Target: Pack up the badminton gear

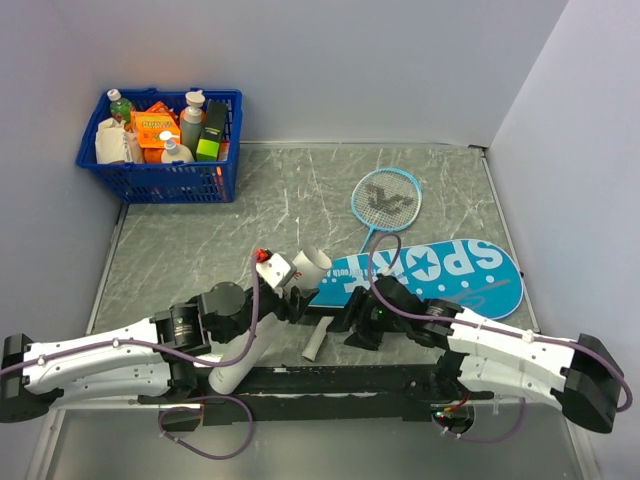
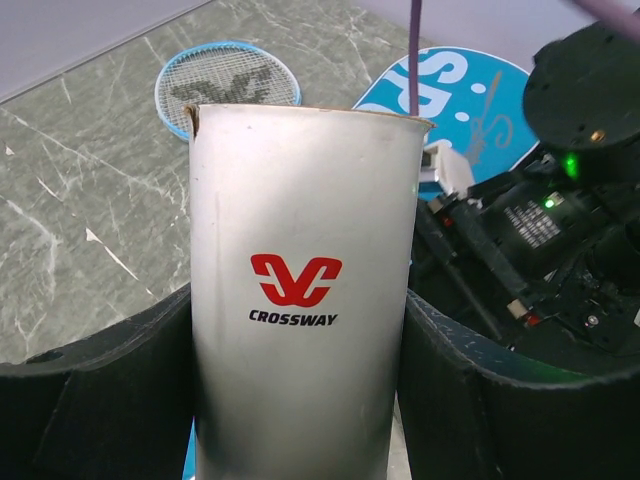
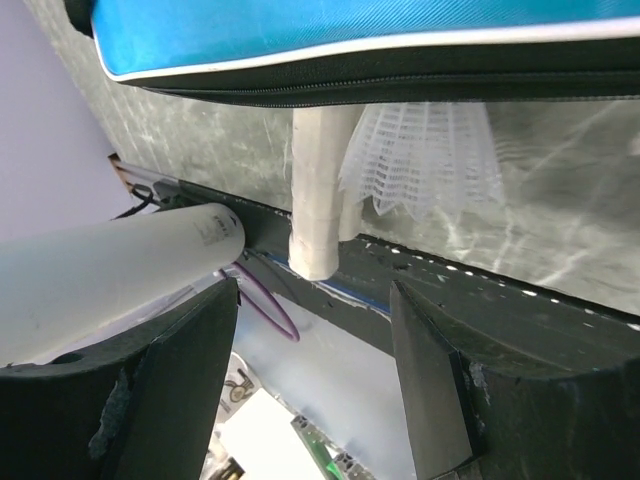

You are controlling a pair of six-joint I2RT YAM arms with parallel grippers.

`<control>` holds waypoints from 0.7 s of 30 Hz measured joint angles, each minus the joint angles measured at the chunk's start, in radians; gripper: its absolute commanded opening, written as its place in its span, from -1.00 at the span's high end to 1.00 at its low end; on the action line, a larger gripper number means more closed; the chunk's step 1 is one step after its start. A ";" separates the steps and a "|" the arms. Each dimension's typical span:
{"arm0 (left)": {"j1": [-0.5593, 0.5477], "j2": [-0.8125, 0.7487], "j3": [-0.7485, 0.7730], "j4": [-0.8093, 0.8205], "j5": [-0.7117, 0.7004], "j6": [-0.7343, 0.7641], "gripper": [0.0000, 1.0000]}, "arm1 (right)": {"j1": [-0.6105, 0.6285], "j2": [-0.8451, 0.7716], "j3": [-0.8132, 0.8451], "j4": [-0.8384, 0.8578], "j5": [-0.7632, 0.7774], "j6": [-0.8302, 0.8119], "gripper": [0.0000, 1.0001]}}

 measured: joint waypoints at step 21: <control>0.000 -0.029 -0.008 -0.004 0.003 -0.007 0.98 | 0.064 0.045 -0.035 0.002 0.234 0.174 -0.41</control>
